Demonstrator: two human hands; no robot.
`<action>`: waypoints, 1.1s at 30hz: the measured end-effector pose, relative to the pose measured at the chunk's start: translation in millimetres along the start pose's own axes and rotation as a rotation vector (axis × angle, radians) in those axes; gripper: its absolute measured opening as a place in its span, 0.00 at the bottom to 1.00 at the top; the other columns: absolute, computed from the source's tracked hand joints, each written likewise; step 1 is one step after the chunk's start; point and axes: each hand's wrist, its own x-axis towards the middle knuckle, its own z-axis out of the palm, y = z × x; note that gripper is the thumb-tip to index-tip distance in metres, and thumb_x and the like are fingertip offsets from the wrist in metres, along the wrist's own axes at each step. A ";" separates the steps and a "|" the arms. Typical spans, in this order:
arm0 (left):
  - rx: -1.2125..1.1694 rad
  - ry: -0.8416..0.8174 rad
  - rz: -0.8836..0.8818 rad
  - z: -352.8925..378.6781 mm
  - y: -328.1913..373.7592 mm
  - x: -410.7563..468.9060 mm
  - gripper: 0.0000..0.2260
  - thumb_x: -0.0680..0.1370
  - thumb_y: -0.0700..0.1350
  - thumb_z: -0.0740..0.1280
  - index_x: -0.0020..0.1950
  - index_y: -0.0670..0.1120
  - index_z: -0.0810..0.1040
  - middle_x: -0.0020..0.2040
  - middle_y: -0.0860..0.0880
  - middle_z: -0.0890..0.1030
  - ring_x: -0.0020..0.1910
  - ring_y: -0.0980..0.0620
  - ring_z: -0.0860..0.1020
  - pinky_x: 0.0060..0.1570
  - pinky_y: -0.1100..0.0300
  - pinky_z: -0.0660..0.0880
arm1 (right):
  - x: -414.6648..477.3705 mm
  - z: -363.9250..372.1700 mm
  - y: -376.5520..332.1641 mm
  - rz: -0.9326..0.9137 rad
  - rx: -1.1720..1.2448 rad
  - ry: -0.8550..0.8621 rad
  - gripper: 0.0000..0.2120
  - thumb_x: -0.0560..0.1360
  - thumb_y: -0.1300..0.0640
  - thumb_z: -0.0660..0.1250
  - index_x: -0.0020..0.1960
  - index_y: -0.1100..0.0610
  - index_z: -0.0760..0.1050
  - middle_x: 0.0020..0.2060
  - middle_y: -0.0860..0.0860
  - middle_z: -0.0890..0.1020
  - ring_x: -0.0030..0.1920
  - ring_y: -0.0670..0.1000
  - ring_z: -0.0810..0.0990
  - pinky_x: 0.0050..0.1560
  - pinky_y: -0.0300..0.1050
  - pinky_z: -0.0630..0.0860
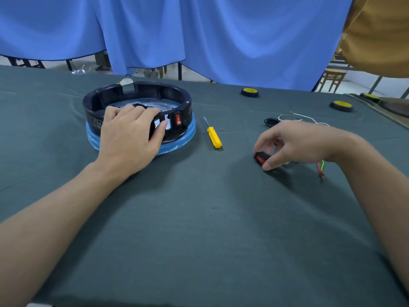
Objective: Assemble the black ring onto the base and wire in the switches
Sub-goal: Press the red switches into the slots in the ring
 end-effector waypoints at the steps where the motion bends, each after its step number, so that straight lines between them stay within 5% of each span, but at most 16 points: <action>1: -0.004 -0.004 -0.002 0.2 0.2 -0.1 0.14 0.80 0.49 0.62 0.52 0.41 0.81 0.39 0.44 0.81 0.41 0.40 0.77 0.47 0.49 0.64 | 1.0 2.1 -2.0 -0.027 0.015 0.025 0.11 0.65 0.50 0.78 0.44 0.41 0.80 0.37 0.39 0.80 0.36 0.53 0.83 0.41 0.49 0.78; 7: -0.016 -0.013 -0.005 -0.5 0.1 1.2 0.13 0.79 0.49 0.63 0.52 0.41 0.81 0.38 0.45 0.81 0.40 0.41 0.77 0.47 0.48 0.65 | 9.0 19.7 -16.6 -0.182 0.412 0.199 0.10 0.70 0.57 0.75 0.49 0.46 0.81 0.42 0.47 0.84 0.35 0.52 0.85 0.40 0.42 0.80; 12: -0.029 -0.010 -0.011 -1.1 1.4 1.3 0.13 0.78 0.48 0.64 0.52 0.41 0.82 0.38 0.45 0.81 0.40 0.41 0.78 0.46 0.49 0.65 | 15.0 39.4 -32.5 -0.255 0.666 0.288 0.15 0.72 0.67 0.72 0.53 0.49 0.81 0.45 0.53 0.84 0.41 0.57 0.85 0.54 0.52 0.80; 15: -0.039 -0.009 -0.015 -2.6 1.6 2.0 0.12 0.78 0.48 0.65 0.51 0.41 0.82 0.37 0.46 0.82 0.40 0.42 0.78 0.46 0.49 0.67 | 19.0 48.6 -42.7 -0.253 0.673 0.357 0.16 0.72 0.68 0.70 0.53 0.49 0.81 0.48 0.51 0.85 0.43 0.54 0.86 0.58 0.59 0.78; 27: -0.072 -0.057 -0.020 -7.2 1.8 4.2 0.13 0.77 0.49 0.65 0.52 0.42 0.83 0.39 0.47 0.83 0.40 0.43 0.80 0.44 0.50 0.70 | 38.7 62.7 -84.3 -0.368 0.749 0.622 0.15 0.74 0.68 0.69 0.50 0.48 0.77 0.42 0.48 0.85 0.42 0.48 0.85 0.42 0.38 0.80; 33: -0.062 -0.069 -0.022 -8.4 -0.3 5.5 0.14 0.76 0.50 0.63 0.51 0.42 0.83 0.40 0.47 0.84 0.41 0.43 0.80 0.43 0.52 0.68 | 67.8 65.4 -119.8 -0.363 0.815 0.783 0.10 0.74 0.65 0.69 0.52 0.52 0.76 0.42 0.51 0.84 0.40 0.49 0.84 0.44 0.49 0.82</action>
